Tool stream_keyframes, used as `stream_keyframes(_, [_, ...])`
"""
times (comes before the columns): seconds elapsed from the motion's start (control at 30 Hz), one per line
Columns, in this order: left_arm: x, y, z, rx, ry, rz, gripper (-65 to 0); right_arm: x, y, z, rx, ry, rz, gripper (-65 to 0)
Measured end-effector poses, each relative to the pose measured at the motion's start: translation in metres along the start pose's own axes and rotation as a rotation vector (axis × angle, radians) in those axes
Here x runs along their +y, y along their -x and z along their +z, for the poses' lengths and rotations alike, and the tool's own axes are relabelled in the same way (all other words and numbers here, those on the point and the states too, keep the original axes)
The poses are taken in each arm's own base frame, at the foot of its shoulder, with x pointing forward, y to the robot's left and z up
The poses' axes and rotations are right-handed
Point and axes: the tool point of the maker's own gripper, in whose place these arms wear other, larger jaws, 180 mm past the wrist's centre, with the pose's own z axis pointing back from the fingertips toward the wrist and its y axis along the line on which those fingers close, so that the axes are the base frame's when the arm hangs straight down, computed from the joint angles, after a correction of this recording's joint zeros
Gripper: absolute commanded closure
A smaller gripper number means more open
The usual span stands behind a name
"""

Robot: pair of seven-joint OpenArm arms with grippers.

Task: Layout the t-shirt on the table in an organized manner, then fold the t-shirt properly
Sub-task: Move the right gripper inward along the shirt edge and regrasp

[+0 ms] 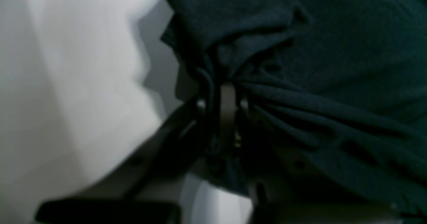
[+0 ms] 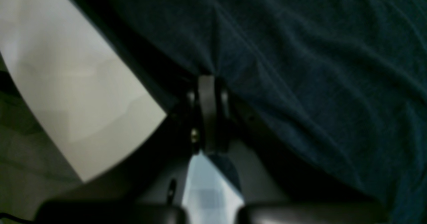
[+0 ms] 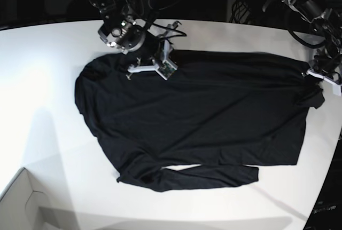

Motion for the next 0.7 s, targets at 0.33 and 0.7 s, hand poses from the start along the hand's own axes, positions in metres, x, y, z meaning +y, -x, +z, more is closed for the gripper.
stream_keyframes(0.33, [0.000,0.000,0.000,0.000,0.000,0.000,-0.2,-0.022,-0.023,-0.003,-0.044,0.039,0.034,0.0])
stream_keyframes(0.7, [0.000,0.000,0.000,0.001,0.000,-0.001,-0.2,-0.066,-0.059,-0.012,-0.107,0.123,-0.008,0.0])
